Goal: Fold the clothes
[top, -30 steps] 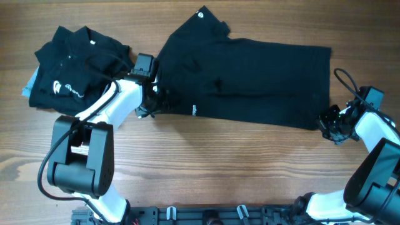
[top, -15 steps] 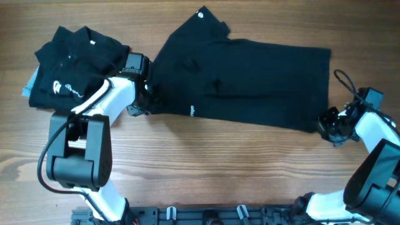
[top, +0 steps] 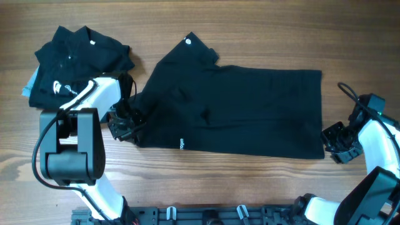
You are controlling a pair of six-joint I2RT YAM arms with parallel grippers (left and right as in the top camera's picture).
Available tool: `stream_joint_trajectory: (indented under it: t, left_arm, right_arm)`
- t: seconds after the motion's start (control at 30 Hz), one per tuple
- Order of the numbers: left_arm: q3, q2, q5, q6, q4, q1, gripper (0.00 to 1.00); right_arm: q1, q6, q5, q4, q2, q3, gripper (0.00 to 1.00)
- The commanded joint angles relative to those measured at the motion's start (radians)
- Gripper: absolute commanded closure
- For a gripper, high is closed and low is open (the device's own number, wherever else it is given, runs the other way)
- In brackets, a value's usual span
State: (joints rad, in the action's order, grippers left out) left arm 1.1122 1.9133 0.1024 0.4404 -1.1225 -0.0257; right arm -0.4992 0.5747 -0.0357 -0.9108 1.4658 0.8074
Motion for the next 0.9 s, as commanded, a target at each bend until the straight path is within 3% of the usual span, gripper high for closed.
stream_joint_trajectory:
  t: [0.0, 0.2, 0.33, 0.4, 0.53, 0.67, 0.87]
  left_arm:
    - [-0.011, -0.017, -0.006, 0.009, -0.049, 0.005, 0.78]
    - [0.145, -0.159, -0.004, -0.008, -0.179, 0.005, 0.67]
    - [0.347, -0.211, -0.002, -0.018, -0.231, 0.005, 0.52]
    - [0.412, -0.213, 0.005, -0.031, -0.175, 0.003, 0.51]
    - [0.440, -0.198, 0.204, -0.208, 0.208, -0.042, 0.48]
    - [0.440, -0.087, 0.113, -0.305, 0.554, -0.143, 0.44]
    - [0.450, 0.161, 0.113, -0.306, 0.879, -0.221, 0.33]
  right_arm:
    - [0.000, 0.000, -0.033, -0.034, -0.017, 0.040, 0.42]
    - [0.001, -0.199, 0.228, -0.059, -0.042, 0.249, 0.38]
    - [0.001, -0.213, 0.330, -0.088, -0.043, 0.399, 0.37]
    - [0.001, -0.212, 0.334, -0.085, -0.043, 0.431, 0.37]
    - [0.003, -0.233, 0.384, -0.042, -0.038, 0.434, 0.38]
    - [0.003, -0.231, 0.423, 0.000, -0.018, 0.434, 0.38]
    - [0.003, -0.231, 0.422, -0.008, 0.039, 0.434, 0.38]
